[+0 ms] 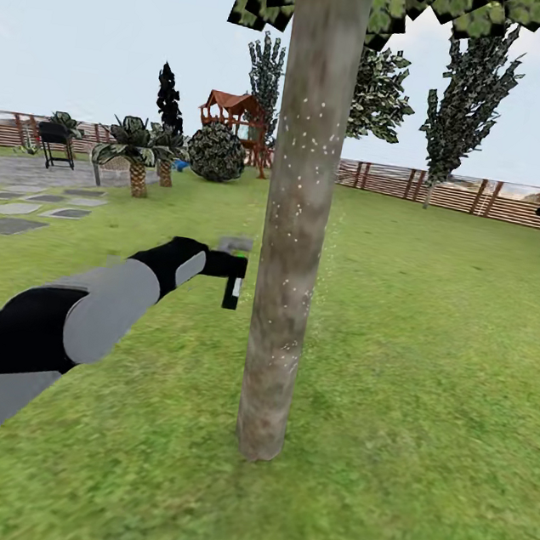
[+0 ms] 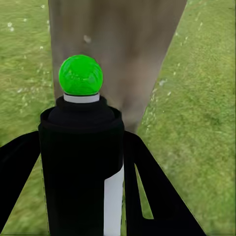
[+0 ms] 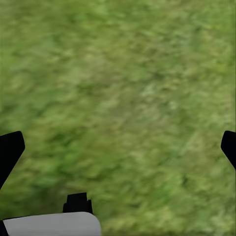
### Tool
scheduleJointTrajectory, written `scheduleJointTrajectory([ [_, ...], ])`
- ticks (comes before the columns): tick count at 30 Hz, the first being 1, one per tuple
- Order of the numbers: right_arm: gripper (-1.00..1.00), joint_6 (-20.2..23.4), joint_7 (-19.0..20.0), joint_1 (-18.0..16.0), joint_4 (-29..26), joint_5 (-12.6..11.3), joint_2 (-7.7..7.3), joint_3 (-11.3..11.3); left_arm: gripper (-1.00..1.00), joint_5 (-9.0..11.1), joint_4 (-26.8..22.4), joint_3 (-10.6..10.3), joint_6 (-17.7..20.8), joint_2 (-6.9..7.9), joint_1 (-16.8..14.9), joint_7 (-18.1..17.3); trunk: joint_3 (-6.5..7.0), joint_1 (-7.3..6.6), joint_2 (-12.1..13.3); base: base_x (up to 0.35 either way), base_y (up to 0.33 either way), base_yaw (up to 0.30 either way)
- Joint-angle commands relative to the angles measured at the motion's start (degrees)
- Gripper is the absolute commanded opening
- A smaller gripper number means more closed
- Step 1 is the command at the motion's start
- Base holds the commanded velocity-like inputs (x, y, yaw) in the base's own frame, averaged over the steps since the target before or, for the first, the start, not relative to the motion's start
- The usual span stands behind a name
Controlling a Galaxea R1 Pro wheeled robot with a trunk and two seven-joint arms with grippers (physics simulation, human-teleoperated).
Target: In the garden, pick up the pesticide atomizer on the floor and spray pesticide onto both trees until each tree trunk is fully covered.
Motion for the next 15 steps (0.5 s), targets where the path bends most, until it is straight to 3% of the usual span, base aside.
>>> scheduleJointTrajectory([
  [1,1.00,0.0,0.0,0.0,0.0,0.0,0.00,0.0,-1.00,0.1,0.0,0.3,-1.2,0.01,2.0,0.0,0.01,0.00,0.0,0.000,0.000,0.000],
  [6,1.00,0.0,0.0,0.0,0.0,0.0,0.00,0.0,-1.00,0.1,-0.1,0.2,-3.5,0.51,7.4,0.2,0.01,0.00,0.0,0.000,0.000,0.000],
  [12,1.00,0.0,0.0,0.0,0.0,0.0,0.00,0.0,-1.00,0.4,-1.3,-0.4,-3.6,-0.38,8.4,0.0,0.01,0.00,0.0,0.000,0.000,0.000],
  [14,1.00,0.0,0.0,0.0,0.0,0.0,0.00,0.0,-1.00,0.5,-8.7,-0.7,-1.9,-1.23,8.4,0.0,0.01,0.00,0.0,0.000,0.000,0.000],
  [15,1.00,0.0,0.0,0.0,0.0,0.0,0.00,0.0,-1.00,0.6,-13.7,-0.8,2.0,-1.35,8.4,0.0,0.01,0.00,0.0,0.000,0.000,0.000],
])
